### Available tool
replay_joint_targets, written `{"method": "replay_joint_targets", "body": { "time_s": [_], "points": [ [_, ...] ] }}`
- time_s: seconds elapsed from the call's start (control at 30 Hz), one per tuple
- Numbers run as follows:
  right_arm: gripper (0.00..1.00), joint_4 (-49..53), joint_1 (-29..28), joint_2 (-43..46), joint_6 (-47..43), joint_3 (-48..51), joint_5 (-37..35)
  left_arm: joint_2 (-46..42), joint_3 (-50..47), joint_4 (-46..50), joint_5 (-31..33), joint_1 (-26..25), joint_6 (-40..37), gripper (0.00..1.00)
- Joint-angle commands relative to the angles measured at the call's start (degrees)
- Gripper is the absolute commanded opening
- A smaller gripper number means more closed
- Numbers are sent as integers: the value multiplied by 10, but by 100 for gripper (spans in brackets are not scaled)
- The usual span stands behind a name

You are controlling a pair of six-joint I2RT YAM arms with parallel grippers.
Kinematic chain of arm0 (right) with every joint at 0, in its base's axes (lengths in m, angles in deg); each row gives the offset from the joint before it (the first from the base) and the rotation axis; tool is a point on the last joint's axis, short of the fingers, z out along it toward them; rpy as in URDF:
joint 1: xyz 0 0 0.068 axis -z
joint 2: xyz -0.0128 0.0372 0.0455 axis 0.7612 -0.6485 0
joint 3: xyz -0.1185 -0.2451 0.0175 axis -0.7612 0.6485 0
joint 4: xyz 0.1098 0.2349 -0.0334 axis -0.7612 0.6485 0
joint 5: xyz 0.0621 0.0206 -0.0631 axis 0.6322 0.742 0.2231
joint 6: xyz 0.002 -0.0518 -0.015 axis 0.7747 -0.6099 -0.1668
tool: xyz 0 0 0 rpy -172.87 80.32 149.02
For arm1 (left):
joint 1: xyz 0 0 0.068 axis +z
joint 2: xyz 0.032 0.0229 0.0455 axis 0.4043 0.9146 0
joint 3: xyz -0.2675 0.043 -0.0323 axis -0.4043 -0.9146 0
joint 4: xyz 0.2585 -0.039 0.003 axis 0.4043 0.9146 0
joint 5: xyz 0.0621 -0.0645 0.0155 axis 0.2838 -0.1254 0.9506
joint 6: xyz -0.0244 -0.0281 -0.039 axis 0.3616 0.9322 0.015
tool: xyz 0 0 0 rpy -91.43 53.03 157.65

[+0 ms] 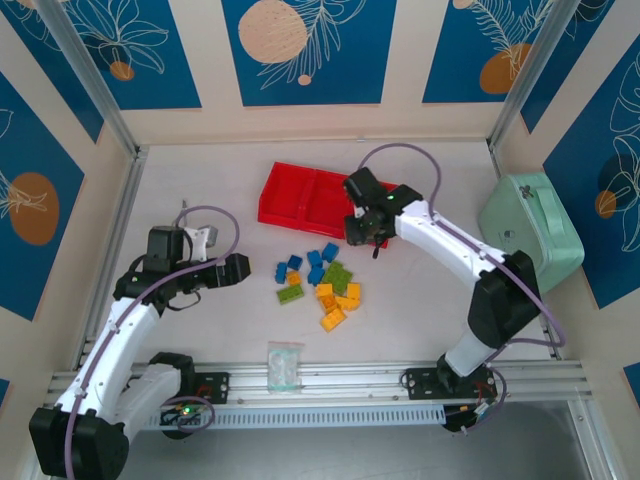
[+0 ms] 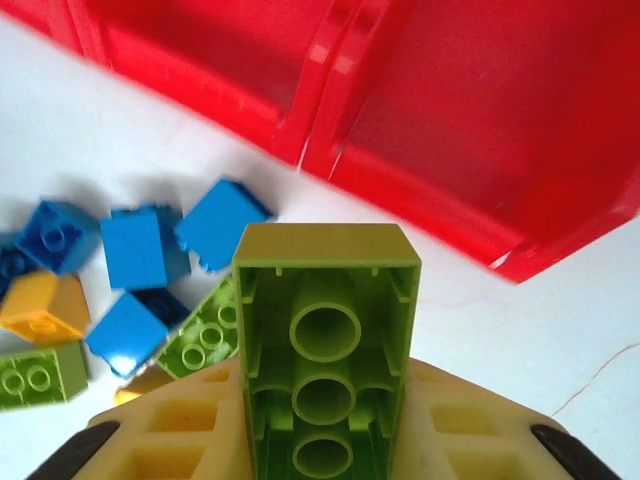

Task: Sort the legos into containers by color
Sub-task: Place the lego in the container.

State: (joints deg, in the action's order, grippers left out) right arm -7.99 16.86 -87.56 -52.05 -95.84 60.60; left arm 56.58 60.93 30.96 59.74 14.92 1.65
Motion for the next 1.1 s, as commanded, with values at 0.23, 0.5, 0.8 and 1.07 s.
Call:
{"method": "replay_joint_targets", "body": {
  "time_s": [0.23, 0.5, 0.8, 1.07],
  "points": [
    [23, -54, 97, -86, 63, -37, 42, -22, -8, -13, -29, -9, -9, 99],
    [23, -115, 107, -152, 72, -57, 67, -27, -11, -20, -42, -17, -7, 99],
    [38, -113, 110, -193, 71, -84, 79, -33, -12, -21, -43, -28, -6, 99],
    [54, -106, 106, -169, 69, -80, 88, -36, -13, -22, -40, -33, -6, 99]
  ]
}}
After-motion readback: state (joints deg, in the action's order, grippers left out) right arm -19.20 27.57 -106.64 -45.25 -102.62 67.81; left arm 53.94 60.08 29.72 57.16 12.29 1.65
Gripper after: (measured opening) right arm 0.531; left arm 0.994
